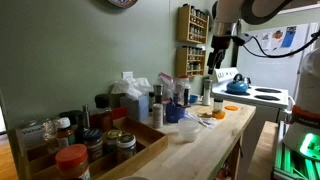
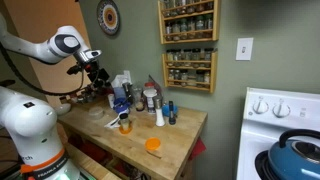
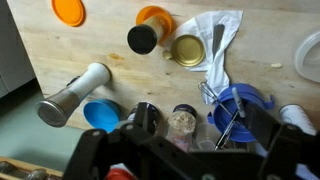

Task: Pick up the white container of the left and put it in the clear lunch box

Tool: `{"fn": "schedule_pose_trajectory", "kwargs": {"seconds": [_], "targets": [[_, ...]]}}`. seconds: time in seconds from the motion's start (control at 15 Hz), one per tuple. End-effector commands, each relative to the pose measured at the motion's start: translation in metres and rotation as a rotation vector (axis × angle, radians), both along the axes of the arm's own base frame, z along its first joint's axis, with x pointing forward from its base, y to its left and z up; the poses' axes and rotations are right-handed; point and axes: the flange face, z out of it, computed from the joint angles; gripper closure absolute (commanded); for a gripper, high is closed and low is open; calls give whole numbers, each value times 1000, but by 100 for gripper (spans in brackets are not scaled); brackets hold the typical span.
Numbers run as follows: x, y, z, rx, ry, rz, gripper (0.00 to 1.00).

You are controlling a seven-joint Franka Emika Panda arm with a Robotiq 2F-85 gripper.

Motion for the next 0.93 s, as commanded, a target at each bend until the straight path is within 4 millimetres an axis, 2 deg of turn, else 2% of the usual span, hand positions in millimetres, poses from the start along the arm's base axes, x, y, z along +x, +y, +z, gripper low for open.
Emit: {"fn": "schedule_pose_trajectory", "kwargs": {"seconds": [0.0,0.27,0.4,0.6,0.73,0.87], "targets": [[0,0,0,0,1,0,0],[0,0,0,0,2,0,0],[7,25,0,34,-18,96,0],[17,93,1,107,-70,268,0],[36,127,-5,155,-61,359,0],[58,146,-8,201,-31,382,0]]}}
